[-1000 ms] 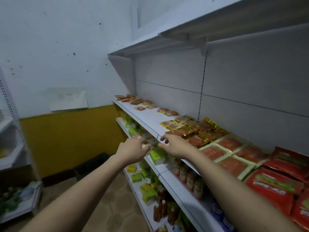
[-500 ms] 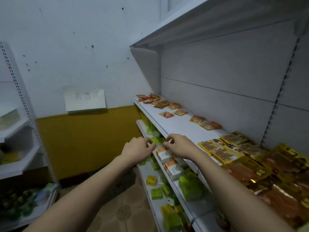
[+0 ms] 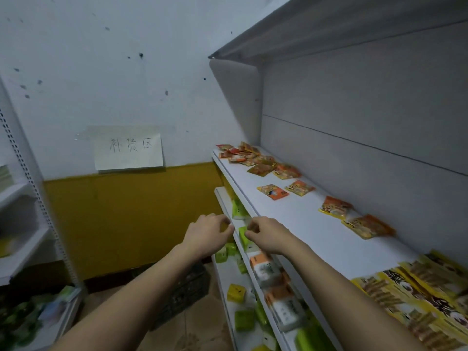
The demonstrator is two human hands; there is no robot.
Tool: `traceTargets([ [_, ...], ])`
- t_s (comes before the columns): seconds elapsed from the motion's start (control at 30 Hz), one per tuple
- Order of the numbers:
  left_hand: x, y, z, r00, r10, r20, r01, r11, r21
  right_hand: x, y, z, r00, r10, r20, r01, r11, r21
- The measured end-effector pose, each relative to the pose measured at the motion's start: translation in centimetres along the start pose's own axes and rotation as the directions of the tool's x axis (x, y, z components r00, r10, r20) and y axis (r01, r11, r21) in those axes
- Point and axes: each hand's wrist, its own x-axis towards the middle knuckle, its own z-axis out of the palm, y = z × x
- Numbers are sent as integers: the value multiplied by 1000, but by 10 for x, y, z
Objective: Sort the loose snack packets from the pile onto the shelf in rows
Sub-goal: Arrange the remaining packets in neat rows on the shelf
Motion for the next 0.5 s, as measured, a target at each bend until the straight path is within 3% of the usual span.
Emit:
traceTargets([
  [0.1,37,-18,12,999,23,30,-23,1000,-14,42,1,1,999,15,31,-14,999,-38],
  [0.3,130,-53,19,993,113,39,-112,994,-16,133,1,-4,966,120,231,-68,973,-220],
  [0.4,183,-72,10,987,160,26,-159,987,-32,181,8,-11,975,166,150,-132,967,-217],
  [0.5,230,-91,6,979,200,28,-198,978,-59,223,28,-11,980,197,-28,-198,954,-225],
])
